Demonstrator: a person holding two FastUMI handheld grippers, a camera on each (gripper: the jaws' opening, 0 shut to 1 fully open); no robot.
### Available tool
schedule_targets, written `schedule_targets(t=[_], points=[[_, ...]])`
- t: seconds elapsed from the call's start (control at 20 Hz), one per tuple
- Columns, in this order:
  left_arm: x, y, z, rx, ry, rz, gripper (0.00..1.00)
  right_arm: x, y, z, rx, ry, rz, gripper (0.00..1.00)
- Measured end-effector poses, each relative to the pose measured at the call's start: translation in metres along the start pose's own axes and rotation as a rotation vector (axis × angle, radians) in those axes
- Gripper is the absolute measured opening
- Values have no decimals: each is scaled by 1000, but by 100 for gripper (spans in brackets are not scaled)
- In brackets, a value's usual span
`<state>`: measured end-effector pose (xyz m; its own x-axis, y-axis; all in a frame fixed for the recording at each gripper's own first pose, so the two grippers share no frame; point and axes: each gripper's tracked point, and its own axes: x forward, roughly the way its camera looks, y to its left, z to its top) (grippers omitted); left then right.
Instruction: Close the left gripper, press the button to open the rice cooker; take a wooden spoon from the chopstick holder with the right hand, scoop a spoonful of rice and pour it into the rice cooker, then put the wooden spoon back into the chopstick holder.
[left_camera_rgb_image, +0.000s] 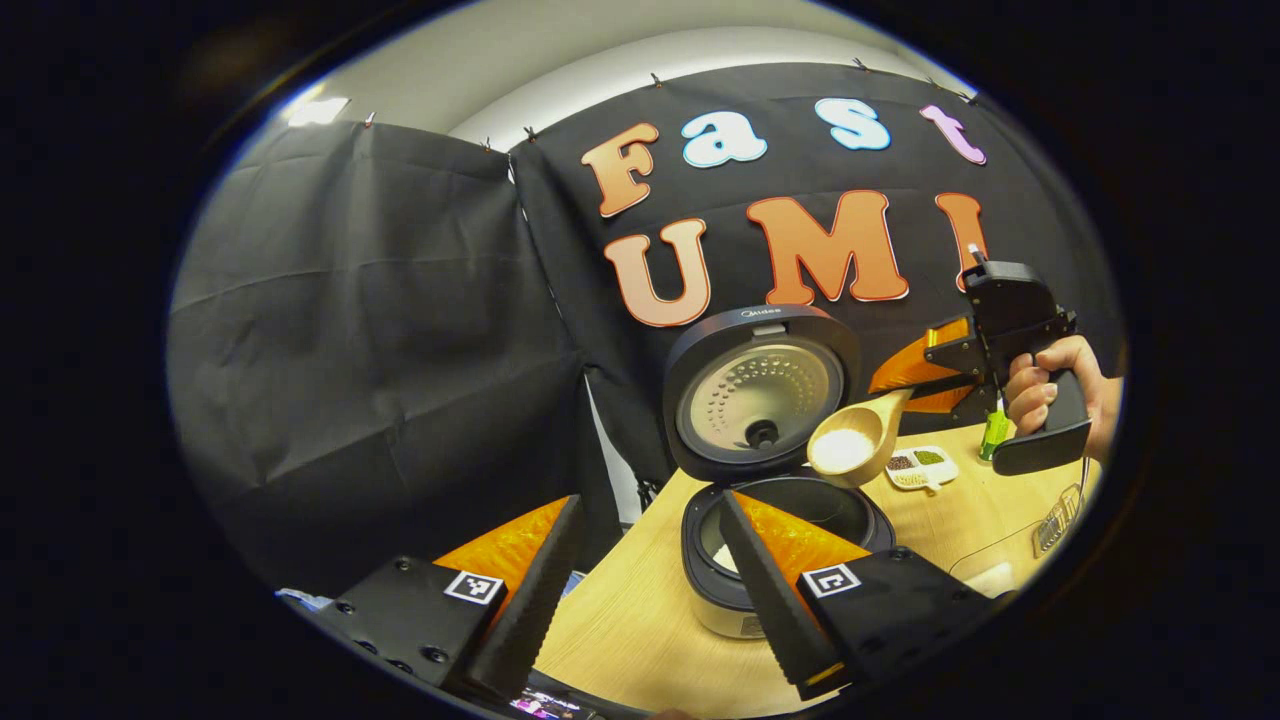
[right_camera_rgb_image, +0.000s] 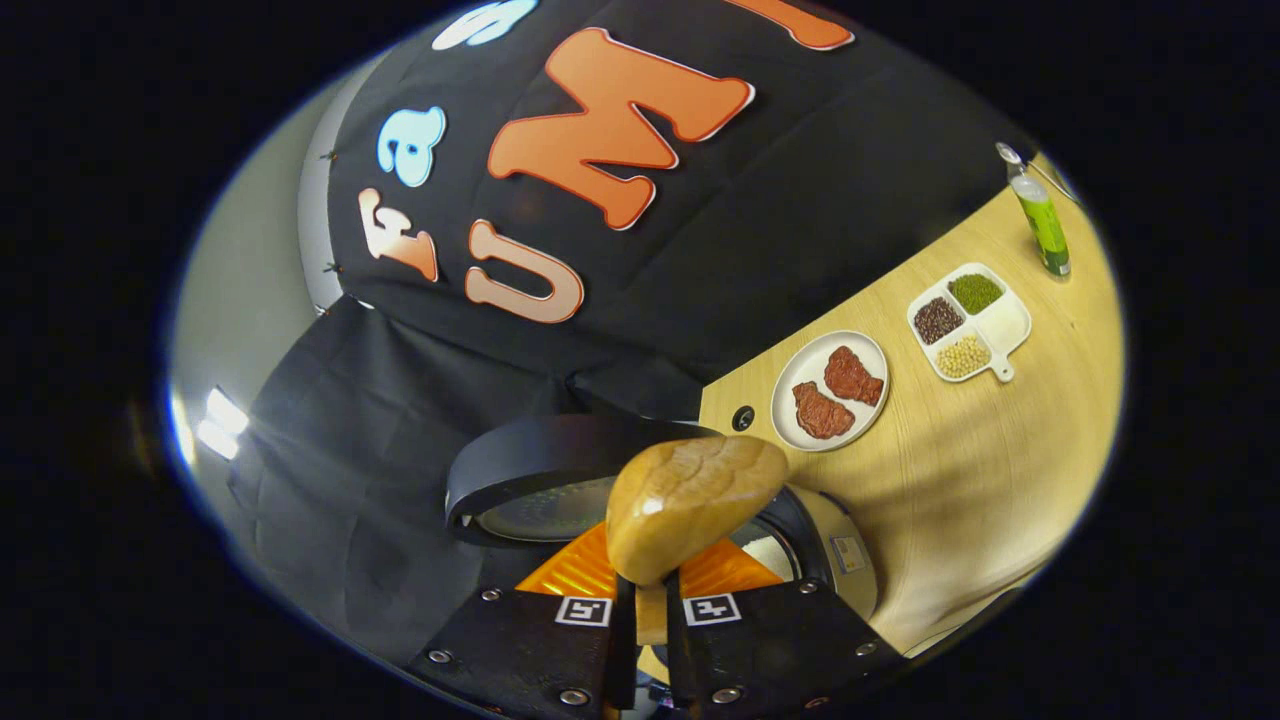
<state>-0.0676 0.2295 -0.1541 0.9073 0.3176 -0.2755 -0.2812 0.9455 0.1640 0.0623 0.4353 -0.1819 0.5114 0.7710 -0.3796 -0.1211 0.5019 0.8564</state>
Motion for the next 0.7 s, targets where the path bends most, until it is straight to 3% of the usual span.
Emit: schedule_targets(t=[0.05,0.1,0.15,0.25,0.3,0.7], points=[[2,2,-2,-3,0,-4,93,4,1,-1,-34,-4,-12,12],[4,2,-2,-6,0,-6,93,5,3,-1,-67,-10,-24,12],[5,3,-3,-7,1,-9,85,7,6,-2,-99,-16,-34,12],[8,4,-6,-9,4,-18,84,11,12,-3,-162,-33,-47,12],[9,4,-7,-9,5,-23,93,13,14,-3,-189,-39,-53,12],[13,14,-15,-17,20,-31,93,19,33,-5,-369,-81,-67,12]])
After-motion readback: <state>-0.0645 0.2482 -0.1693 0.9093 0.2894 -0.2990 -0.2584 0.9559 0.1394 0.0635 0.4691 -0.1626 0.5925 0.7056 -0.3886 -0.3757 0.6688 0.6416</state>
